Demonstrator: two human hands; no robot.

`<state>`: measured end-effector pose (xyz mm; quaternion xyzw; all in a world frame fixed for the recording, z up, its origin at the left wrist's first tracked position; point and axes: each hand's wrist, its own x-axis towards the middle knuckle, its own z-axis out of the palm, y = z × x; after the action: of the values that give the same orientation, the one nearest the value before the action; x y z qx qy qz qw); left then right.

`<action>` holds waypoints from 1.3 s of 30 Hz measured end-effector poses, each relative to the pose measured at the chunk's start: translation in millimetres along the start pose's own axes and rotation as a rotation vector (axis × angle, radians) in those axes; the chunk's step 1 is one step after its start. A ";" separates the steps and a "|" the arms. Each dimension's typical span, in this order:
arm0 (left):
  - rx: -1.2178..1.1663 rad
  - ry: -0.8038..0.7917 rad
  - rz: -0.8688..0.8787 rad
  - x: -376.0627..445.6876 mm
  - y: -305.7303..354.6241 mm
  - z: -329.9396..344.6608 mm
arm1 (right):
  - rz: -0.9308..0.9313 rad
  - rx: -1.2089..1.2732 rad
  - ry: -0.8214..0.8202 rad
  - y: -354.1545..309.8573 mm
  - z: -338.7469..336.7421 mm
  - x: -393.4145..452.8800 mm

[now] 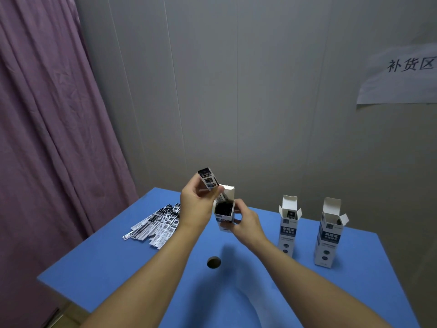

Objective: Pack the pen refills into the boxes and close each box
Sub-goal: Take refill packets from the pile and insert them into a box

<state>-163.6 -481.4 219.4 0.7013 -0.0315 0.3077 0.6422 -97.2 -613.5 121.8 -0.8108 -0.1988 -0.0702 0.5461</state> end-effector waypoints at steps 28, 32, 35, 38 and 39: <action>0.675 -0.223 0.139 -3.4 -25.8 -23.9 | 0.019 -0.058 -0.056 -2.7 0.0 -12.9; 0.676 -0.193 0.288 -3.1 -29.9 -24.9 | 0.033 -0.066 -0.067 0.4 -2.7 -12.7; 0.791 -0.258 0.337 1.5 -36.8 -22.8 | 0.031 -0.084 -0.084 1.4 -1.3 -11.3; 0.884 -0.311 0.350 4.1 -37.0 -21.0 | 0.016 -0.117 -0.101 2.9 -0.4 -11.3; 0.881 -0.306 0.359 4.5 -35.6 -21.0 | 0.018 -0.121 -0.102 3.7 -0.7 -11.4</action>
<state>-152.5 -454.4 189.9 0.9267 -0.1125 0.2909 0.2097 -106.0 -618.1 115.1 -0.8466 -0.2143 -0.0359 0.4858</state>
